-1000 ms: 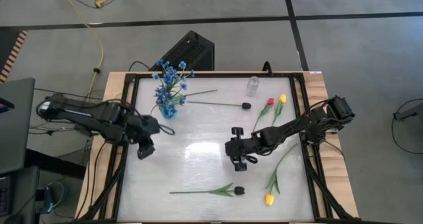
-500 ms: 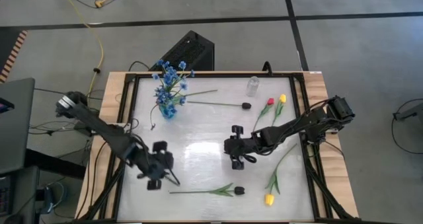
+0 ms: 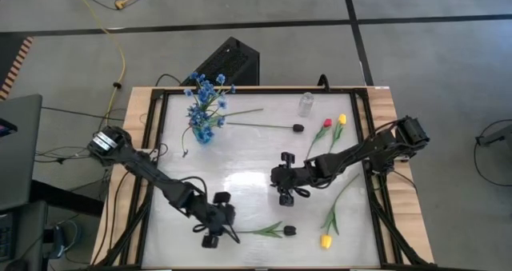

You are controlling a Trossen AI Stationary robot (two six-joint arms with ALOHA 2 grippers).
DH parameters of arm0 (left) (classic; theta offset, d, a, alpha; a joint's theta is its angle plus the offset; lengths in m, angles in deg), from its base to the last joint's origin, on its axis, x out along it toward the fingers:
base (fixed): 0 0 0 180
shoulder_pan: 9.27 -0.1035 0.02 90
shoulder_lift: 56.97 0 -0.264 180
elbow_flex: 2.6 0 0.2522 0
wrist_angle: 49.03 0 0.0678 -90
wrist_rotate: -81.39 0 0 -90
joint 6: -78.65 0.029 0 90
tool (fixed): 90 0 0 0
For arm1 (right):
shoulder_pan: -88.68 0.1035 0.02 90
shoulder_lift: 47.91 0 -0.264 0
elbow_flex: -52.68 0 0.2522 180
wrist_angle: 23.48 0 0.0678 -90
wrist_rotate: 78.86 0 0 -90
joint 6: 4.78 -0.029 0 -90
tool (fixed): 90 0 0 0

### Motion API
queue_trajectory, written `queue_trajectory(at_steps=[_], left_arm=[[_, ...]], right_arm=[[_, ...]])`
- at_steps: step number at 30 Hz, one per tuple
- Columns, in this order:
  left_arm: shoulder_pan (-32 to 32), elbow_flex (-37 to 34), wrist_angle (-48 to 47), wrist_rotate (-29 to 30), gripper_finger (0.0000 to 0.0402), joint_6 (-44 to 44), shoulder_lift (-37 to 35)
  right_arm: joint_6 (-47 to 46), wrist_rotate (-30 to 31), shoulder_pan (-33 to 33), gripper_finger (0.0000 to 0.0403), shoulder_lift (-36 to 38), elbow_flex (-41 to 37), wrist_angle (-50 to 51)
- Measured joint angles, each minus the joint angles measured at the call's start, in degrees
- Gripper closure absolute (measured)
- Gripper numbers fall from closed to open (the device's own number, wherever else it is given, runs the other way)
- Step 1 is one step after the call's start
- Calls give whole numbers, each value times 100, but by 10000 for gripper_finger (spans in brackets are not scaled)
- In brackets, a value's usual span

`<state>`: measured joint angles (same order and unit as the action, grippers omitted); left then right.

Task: Sort flowers into vase by color
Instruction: Put the bottom black tulip flower into the blue vase

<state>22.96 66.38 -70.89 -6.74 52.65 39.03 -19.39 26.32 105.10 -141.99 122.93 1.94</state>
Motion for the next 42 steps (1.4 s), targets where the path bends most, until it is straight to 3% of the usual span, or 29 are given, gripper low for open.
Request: queue_trajectory(at_steps=[4, 11, 23, 29, 35, 42], left_arm=[[-54, 80, 702, 155, 283, -73, 226], [-62, 586, 595, 390, 308, 224, 905], [-60, 922, 273, 373, 317, 297, 1632], [-46, 933, -71, 349, 328, 213, 1624], [-25, 975, -258, 399, 394, 157, 1591], [-9, 1132, -996, 1156, 401, 1009, 805]], right_arm=[[-242, -7, 58, 236, 0, 2, 143], [-994, 100, 223, 236, 0, 7, 907], [-1459, 1327, 1016, 236, 0, 9, 1027], [-1215, 1627, 1092, 237, 0, 9, 1013], [-1231, 1644, 864, 237, 0, 11, 1019], [-1209, 1740, 985, 237, 2, 11, 1103]])
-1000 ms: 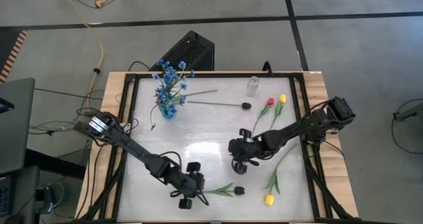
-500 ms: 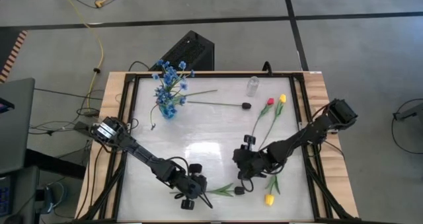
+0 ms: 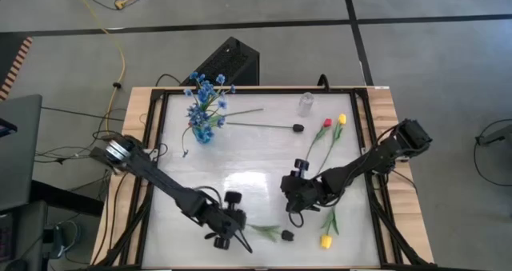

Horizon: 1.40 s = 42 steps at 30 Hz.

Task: Sort flowers into vase by color
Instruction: Put the bottom black tulip flower into the blue vase

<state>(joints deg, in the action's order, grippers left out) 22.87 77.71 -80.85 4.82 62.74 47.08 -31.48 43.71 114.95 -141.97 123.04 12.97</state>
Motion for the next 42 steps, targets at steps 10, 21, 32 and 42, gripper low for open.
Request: queue_trajectory(at_steps=[10, 21, 32, 42], left_arm=[[173, -312, -752, 3194, 401, 500, -2446], [-1398, -2945, 3497, 2960, 401, 1408, -5374], [-2497, -5304, 8614, 1518, 402, 2001, -6733], [-2528, -5351, 8102, -1195, 401, 620, -6495]], right_arm=[[-194, 1664, 555, 237, 0, 0, 388], [-195, 1661, 471, 237, 0, 0, 349], [-240, 1787, 435, 237, 0, 0, 289], [1075, 1678, 434, 237, 0, 0, -1774]])
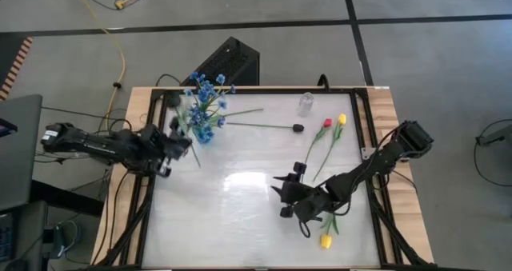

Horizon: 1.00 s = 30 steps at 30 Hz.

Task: Sort flowers into vase by color
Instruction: Put the bottom black tulip flower into the blue vase

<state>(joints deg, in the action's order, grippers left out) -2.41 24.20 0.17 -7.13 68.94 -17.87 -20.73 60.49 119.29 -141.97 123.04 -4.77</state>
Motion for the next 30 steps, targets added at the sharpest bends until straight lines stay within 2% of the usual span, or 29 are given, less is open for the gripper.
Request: queue_trajectory(at_steps=[2, 5, 10, 13, 18, 22, 26, 30], left_arm=[[140, 2, -70, -257, 401, -103, 239], [497, 2, 8, -238, 401, -90, 784], [1175, 5, 922, 85, 401, 279, 1878], [1534, 142, 1421, 413, 401, 573, 2555], [1884, 708, 1521, 553, 401, 1109, 3536], [1902, 1092, 1555, 847, 401, 1367, 3871], [1890, 1321, 1543, 918, 401, 1360, 4131], [1883, 1417, 1539, 1220, 401, 1264, 4407]], right_arm=[[398, -22, -17, 237, 0, 0, -681], [1038, -339, -163, 237, 2, 0, -2011], [1580, -2474, -572, 237, 4, 0, -3664], [1555, -3109, -784, 237, -101, 2, -4290], [1632, -3181, -916, 237, -768, 2, -5625], [1773, -3289, -895, 237, -1243, 2, -6411], [1770, -3297, -901, 237, -1504, 97, -6757], [1793, -3293, -925, 237, -1582, 234, -6658]])
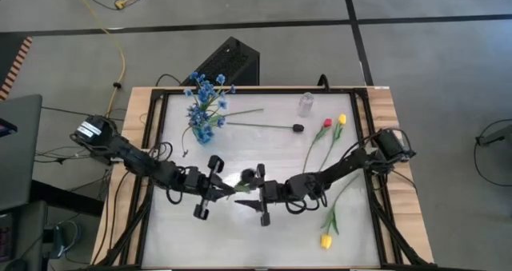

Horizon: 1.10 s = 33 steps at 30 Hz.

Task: Sort flowers into vase by color
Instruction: Put the bottom black tulip flower into the blue vase

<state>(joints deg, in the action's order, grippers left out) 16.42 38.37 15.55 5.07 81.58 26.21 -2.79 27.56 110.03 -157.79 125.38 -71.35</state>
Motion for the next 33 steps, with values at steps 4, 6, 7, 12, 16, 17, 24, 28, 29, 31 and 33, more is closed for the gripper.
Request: queue_trajectory(at_steps=[4, 6, 7, 12, 16, 17, 24, 28, 29, 31, 33], left_arm=[[2, 56, -6, 72, 401, -90, 181], [2, 56, 83, 75, 401, -144, 235], [2, 55, 91, 101, 401, -171, 238], [-2, 54, 96, 276, 401, -255, 238], [-2, 55, 96, 428, 401, -238, 236], [-4, 56, 89, 445, 401, -231, 236], [-20, 361, 251, 528, 401, -191, 795], [-22, 540, 264, 529, 401, 23, 996], [-24, 541, 256, 531, 401, 56, 993], [-23, 541, 235, 522, 401, 90, 950], [-20, 544, 236, 506, 401, 93, 900]], right_arm=[[47, 2, -11, 237, -35, -9, 5], [50, 2, -13, 237, -42, -9, 5], [50, 4, -13, 237, -42, -9, 5], [15, 7, -13, 237, -44, -9, -36], [-10, 13, -15, 237, -44, -9, -69], [-36, 13, -15, 237, -44, -9, -67], [-47, 13, -19, 237, -44, -9, -6], [-95, 33, 0, 239, -44, -9, 97], [-159, 111, 22, 242, -44, -9, 157], [-218, 219, 54, 252, -44, -9, 330], [-215, 292, 73, 270, -44, -9, 412]])
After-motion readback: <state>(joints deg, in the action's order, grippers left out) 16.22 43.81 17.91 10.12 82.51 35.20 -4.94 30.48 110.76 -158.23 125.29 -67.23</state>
